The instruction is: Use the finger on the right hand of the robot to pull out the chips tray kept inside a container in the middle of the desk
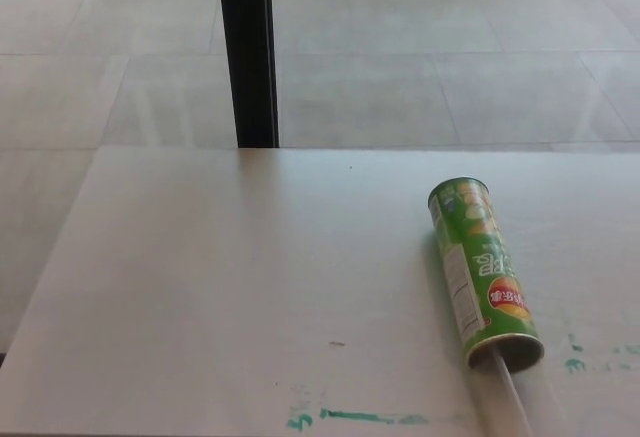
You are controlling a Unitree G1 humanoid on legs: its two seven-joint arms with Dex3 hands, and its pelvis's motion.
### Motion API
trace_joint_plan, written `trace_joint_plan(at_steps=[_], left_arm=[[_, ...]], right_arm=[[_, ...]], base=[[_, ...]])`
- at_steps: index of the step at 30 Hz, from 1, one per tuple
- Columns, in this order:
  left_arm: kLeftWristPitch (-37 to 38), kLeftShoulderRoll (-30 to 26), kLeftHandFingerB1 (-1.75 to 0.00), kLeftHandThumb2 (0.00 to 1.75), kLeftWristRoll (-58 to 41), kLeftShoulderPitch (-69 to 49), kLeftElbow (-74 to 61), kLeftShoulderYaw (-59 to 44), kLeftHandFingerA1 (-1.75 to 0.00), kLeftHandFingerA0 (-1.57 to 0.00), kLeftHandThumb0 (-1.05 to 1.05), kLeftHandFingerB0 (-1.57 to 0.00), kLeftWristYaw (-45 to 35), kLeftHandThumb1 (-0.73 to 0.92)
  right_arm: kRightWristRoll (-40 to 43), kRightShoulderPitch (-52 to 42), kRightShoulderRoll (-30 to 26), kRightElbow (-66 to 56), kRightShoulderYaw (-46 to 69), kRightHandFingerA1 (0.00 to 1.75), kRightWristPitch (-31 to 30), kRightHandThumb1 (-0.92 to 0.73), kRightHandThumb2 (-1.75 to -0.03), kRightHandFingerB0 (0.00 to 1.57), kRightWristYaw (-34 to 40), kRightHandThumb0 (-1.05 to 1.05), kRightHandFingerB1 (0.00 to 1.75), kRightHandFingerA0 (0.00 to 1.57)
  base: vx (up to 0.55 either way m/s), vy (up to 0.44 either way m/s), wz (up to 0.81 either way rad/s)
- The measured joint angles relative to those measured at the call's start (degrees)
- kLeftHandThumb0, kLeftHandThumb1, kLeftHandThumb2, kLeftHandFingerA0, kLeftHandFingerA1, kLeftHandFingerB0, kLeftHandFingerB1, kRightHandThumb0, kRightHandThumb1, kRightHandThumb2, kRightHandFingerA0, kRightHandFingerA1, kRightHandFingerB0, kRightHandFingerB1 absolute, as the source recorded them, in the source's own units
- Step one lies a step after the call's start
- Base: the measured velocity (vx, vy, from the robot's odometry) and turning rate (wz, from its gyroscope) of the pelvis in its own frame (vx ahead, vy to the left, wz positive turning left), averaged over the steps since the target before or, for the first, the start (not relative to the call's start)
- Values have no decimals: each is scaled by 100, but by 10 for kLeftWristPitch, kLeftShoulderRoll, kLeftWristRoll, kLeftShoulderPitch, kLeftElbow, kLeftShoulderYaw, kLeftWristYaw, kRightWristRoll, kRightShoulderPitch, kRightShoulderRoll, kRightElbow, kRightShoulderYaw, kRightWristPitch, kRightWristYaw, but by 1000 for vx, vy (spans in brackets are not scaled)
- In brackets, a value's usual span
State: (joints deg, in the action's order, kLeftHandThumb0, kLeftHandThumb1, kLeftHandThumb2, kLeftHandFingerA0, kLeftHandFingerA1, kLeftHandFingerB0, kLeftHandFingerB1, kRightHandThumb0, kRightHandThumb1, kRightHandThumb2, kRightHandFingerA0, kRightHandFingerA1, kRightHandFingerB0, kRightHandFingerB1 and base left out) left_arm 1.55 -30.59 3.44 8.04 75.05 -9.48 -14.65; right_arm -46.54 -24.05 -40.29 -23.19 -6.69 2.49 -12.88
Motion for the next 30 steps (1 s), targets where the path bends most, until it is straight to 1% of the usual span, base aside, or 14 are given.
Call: trace_joint_plan(at_steps=[5,9,11,18,19,20,22,24,25,26,27,28,29,30], left_arm=[[0,0,-59,61,-1,-4,-1,-2,-63,-59,-48,-62,0,72],[0,0,-60,62,-1,-7,-1,-1,-64,-59,-48,-63,0,73],[0,0,-62,62,-1,-8,-1,-1,-66,-57,-48,-60,0,73],[1,-1,-59,62,-1,-8,-3,0,-65,-57,-49,-62,-1,73],[1,-1,-56,61,-1,-8,-3,0,-65,-58,-48,-59,-1,73],[0,-1,-56,61,-1,-8,-3,0,-64,-59,-47,-60,-1,72],[0,-1,-58,61,-1,-7,-2,-1,-63,-59,-48,-62,-1,72],[0,-1,-65,60,-1,-7,-2,-1,-64,-59,-48,-67,-1,72],[0,-1,-63,61,-1,-7,-2,-1,-66,-58,-47,-63,-1,72],[0,-1,-67,60,-1,-7,-2,-1,-66,-59,-49,-67,-1,71],[0,-1,-59,61,-1,-7,-2,-1,-66,-58,-48,-58,-1,71],[0,-1,-59,61,-1,-7,-2,-1,-66,-58,-48,-58,-1,71],[0,-1,-56,62,-1,-7,-2,-2,-64,-58,-48,-59,-1,74],[0,-1,-56,62,-1,-8,-1,-2,-64,-58,-48,-59,-1,74]], right_arm=[[19,13,22,-25,50,91,-3,-45,-53,0,0,-10,0,96],[42,6,32,-56,87,99,-3,-46,-54,0,-5,-8,0,95],[53,-1,38,-65,100,112,-2,-47,-54,0,-6,-7,0,92],[108,-69,55,-113,175,95,4,-46,-55,0,-22,-5,0,92],[116,-81,57,-119,191,100,3,-48,-56,0,-27,-4,1,90],[123,-90,57,-120,207,101,3,-45,-66,0,-30,-7,0,89],[139,-106,60,-116,241,102,5,-43,-64,0,-34,-6,7,90],[156,-122,66,-97,278,102,9,-47,-68,0,-34,-7,1,85],[163,-127,71,-88,294,104,10,-52,-55,0,-33,-6,20,84],[169,-134,77,-78,310,106,11,-54,-56,0,-32,-8,22,82],[178,-141,88,-62,332,103,13,-55,-57,0,-29,-6,24,80],[183,-145,98,-48,349,103,13,-55,-57,0,-26,-6,24,80],[190,-149,109,-33,367,89,15,-43,-75,0,-21,-10,24,84],[198,-153,121,-13,386,89,16,-43,-75,0,-16,-10,24,84]], base=[[0,0,0],[0,0,0],[0,0,0],[0,0,0],[0,0,0],[0,0,0],[0,0,0],[0,0,0],[0,0,0],[0,0,0],[0,0,0],[0,0,0],[0,0,0],[0,0,0]])
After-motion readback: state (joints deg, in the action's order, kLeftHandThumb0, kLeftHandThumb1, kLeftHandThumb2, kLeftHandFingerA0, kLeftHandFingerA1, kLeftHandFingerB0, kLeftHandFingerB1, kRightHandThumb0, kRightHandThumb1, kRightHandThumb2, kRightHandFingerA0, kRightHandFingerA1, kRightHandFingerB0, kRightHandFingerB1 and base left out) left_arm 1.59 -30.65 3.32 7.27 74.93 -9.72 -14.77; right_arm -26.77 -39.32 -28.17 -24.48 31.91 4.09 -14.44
